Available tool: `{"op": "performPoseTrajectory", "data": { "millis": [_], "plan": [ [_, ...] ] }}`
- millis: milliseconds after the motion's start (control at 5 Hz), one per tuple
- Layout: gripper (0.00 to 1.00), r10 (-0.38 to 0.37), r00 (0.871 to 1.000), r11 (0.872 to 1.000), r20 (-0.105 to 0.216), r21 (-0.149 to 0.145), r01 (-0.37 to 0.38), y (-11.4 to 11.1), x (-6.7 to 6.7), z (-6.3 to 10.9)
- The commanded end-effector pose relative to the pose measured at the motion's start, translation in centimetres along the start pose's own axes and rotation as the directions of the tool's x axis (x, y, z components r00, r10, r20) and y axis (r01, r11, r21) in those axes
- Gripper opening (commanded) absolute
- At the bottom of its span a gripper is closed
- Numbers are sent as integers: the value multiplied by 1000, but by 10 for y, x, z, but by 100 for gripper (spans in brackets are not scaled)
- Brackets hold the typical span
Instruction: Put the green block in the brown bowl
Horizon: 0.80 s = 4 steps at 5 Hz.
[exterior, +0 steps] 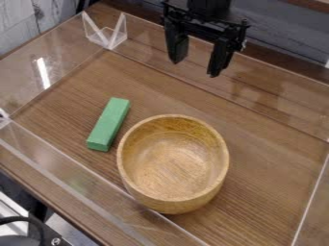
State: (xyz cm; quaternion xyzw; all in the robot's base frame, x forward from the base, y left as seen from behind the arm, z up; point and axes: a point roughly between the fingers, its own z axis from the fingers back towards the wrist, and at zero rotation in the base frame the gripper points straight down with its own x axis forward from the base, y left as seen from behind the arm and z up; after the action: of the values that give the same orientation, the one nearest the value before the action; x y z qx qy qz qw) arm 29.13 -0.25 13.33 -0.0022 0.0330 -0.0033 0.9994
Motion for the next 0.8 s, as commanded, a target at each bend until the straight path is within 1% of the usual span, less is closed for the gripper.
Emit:
{"op": "performPoseTrajectory", "data": {
  "millis": [0, 200, 400, 600],
  "plan": [
    [100, 2, 1000, 1000, -13, 1, -2, 2, -3, -6],
    [100, 17, 1000, 1000, -8, 5, -17, 12, -14, -8],
    [100, 24, 1000, 1000, -2, 8, -24, 21, -21, -9],
    [100, 25, 1000, 1000, -7, 11, -25, 26, -25, -12]
  ]
}}
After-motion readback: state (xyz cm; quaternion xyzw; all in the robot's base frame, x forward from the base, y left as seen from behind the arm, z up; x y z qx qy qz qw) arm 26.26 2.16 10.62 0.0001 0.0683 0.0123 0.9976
